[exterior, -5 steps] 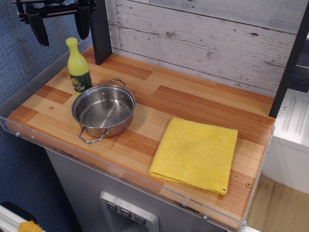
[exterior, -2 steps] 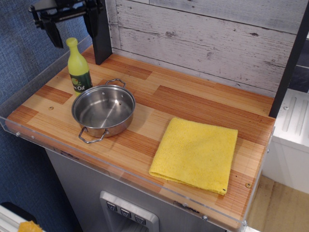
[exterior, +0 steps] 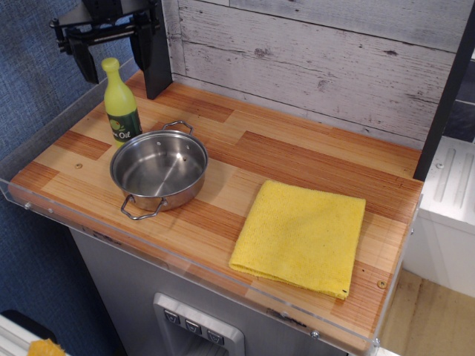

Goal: Move the yellow bottle behind the towel

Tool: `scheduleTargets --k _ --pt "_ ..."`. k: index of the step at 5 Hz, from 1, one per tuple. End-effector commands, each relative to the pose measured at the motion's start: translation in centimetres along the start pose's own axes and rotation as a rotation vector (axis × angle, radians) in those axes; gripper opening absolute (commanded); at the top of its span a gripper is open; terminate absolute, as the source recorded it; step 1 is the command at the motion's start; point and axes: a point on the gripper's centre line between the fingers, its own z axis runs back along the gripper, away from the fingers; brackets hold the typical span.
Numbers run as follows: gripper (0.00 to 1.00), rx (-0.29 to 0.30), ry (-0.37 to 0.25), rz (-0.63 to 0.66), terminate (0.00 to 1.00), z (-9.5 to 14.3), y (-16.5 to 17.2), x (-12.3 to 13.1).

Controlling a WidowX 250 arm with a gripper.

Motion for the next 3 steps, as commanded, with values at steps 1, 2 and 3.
scheduleTargets --k 1,2,3 --pt "0.00 -0.017 -0.046 0.018 0.00 1.26 0.26 0.89" --pt "0.00 -0.031 -0.044 0.024 0.00 1.71 0.25 0.94" --pt "0.00 -0.029 -0.040 0.020 0.00 1.99 0.25 0.91"
